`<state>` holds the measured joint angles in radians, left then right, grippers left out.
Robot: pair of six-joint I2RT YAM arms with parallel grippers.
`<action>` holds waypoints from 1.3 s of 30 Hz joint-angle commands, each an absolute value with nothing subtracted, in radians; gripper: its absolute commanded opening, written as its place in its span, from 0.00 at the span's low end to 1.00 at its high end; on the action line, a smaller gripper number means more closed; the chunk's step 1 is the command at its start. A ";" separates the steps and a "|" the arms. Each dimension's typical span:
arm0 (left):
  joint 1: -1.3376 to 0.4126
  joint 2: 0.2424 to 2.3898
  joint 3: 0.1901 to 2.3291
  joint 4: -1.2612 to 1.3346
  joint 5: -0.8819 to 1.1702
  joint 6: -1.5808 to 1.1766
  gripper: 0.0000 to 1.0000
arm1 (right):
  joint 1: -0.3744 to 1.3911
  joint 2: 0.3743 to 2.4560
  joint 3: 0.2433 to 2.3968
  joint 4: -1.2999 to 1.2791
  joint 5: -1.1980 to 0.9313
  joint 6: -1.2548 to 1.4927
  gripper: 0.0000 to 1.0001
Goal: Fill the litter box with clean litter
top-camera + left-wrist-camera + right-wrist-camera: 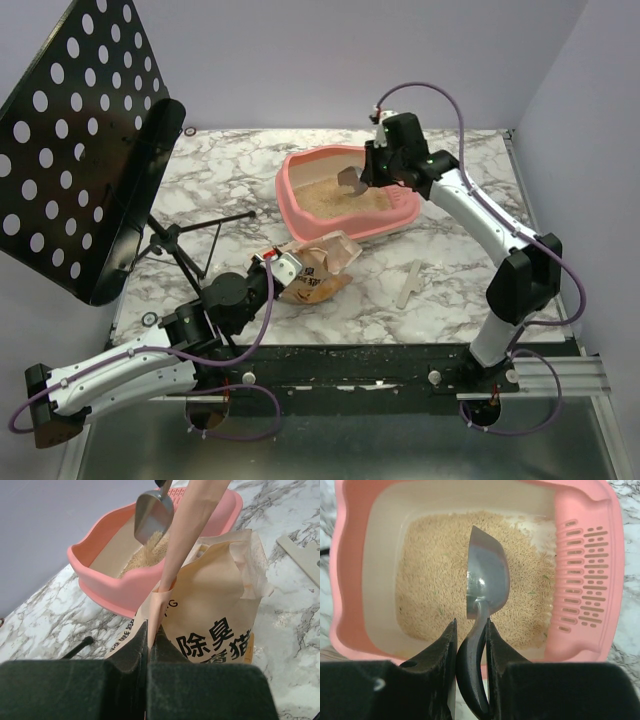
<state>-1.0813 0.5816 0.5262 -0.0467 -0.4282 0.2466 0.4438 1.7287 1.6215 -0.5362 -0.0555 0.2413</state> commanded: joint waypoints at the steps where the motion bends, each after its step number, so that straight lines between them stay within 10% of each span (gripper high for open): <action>1: -1.086 0.572 0.560 0.008 -0.468 0.252 0.00 | 0.540 1.735 1.681 -0.646 0.233 0.023 0.00; 11: -1.086 0.589 0.561 0.009 -0.465 0.252 0.00 | 0.629 1.478 1.557 -0.532 0.450 -0.055 0.00; 39: -1.086 0.595 0.578 0.002 -0.437 0.236 0.00 | 0.629 0.885 1.327 -0.937 -0.327 0.184 0.01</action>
<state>-1.0813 0.6052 0.5327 -0.0399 -0.4408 0.2497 0.6228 0.8959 1.3628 -0.9390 -0.2615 0.1864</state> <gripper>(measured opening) 0.019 0.285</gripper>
